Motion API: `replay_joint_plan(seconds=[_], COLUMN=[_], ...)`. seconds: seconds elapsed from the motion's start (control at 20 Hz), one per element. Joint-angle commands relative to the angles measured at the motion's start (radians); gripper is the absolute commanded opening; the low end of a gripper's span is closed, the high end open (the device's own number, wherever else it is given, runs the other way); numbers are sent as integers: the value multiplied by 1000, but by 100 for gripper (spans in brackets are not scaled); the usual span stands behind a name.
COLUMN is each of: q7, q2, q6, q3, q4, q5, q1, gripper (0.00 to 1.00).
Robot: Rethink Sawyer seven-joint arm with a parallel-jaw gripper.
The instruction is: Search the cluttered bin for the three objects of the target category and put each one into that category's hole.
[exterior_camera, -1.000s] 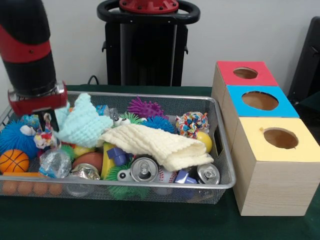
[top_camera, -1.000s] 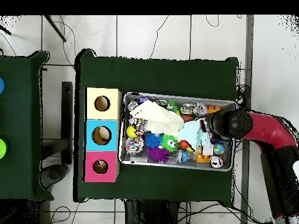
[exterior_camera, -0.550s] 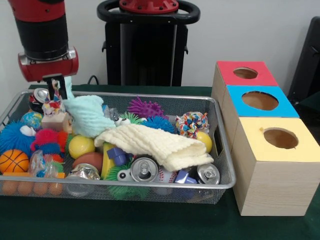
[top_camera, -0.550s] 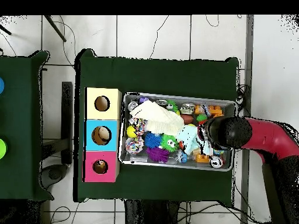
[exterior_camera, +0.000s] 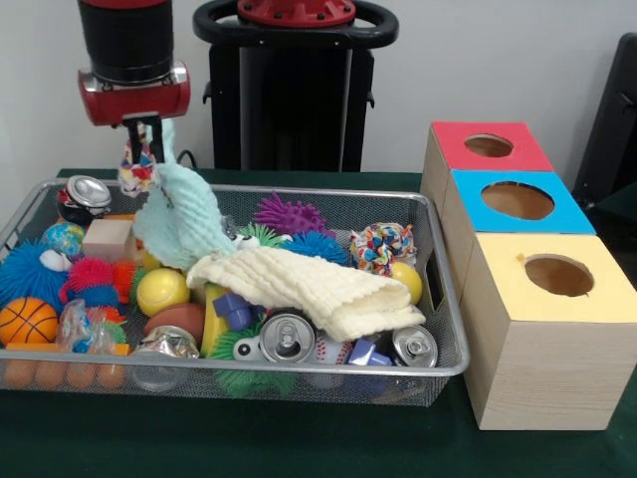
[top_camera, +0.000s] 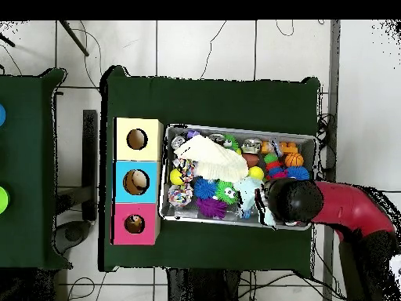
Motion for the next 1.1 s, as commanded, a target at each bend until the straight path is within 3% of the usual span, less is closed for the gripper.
replay_joint_plan(seconds=[0.05, 0.45, 0.6, 0.85, 1.1], q7=[355, 455, 458, 473, 448], q2=[49, 169, 178, 131, 149], q6=[-213, -406, -404, -344, -362], q3=[-75, -143, -159, -179, -181], q4=[179, 144, 130, 138, 124], q5=[59, 135, 167, 226, 251], q1=[89, 229, 259, 301, 302], gripper=[0, 0, 0, 0, 0])
